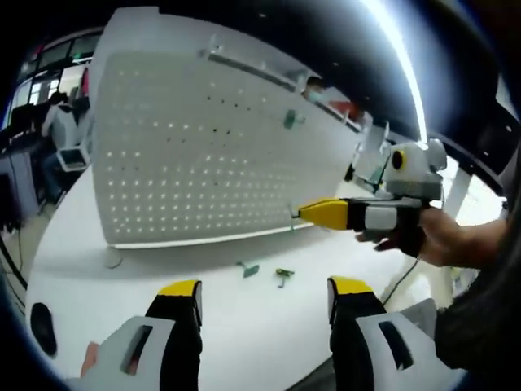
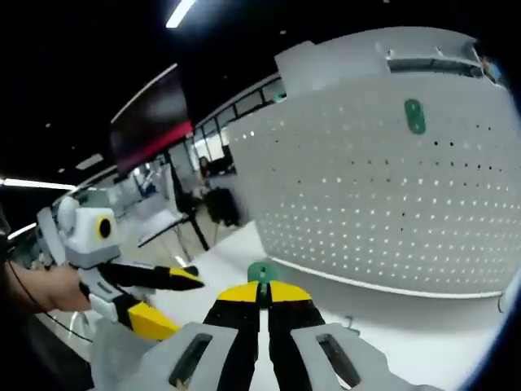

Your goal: Insert the hook assembly into the mounting plate slot until the hook locks in place.

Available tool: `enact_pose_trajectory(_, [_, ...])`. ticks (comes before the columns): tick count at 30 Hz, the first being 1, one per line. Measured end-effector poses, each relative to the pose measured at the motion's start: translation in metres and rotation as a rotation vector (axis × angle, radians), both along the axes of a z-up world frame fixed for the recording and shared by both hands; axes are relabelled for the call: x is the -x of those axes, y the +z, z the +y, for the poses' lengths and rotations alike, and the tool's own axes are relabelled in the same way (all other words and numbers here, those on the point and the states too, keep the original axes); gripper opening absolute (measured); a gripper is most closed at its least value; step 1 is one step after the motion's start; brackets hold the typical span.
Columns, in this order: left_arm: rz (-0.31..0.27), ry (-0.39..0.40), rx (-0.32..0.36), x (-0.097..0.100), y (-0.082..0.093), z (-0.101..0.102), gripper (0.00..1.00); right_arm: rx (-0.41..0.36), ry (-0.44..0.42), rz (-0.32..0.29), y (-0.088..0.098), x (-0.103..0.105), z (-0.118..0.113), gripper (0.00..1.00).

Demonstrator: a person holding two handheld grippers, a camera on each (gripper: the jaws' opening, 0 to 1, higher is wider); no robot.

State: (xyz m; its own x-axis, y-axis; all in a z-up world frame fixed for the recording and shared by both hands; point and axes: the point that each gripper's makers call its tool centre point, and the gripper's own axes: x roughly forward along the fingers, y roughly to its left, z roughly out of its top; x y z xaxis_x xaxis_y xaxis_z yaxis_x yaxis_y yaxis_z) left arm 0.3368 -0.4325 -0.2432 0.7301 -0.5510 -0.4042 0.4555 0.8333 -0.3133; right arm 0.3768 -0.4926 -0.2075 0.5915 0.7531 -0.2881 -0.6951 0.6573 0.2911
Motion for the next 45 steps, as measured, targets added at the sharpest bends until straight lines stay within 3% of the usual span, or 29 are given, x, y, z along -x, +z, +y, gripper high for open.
enact_pose_trajectory(7, [-0.004,-0.011,0.067,-0.002,0.011,-0.007,0.43,-0.060,0.008,0.008,0.009,0.019,0.017,0.00])
enact_pose_trajectory(10, [-0.016,-0.011,0.078,-0.003,0.014,-0.008,0.40,-0.093,0.017,0.033,0.009,0.026,0.024,0.00])
enact_pose_trajectory(19, [-0.031,-0.006,0.135,-0.003,0.022,-0.009,0.28,-0.113,0.045,0.033,0.014,0.038,0.037,0.00])
enact_pose_trajectory(26, [-0.059,-0.024,0.129,-0.003,0.027,-0.010,0.13,-0.130,0.061,0.036,0.017,0.044,0.045,0.00])
enact_pose_trajectory(37, [-0.080,-0.057,0.118,0.001,0.031,-0.014,0.05,-0.146,0.067,0.031,0.022,0.049,0.050,0.00])
enact_pose_trajectory(45, [-0.113,-0.061,0.109,0.001,0.037,-0.012,0.03,-0.126,0.072,-0.010,0.028,0.050,0.051,0.00])
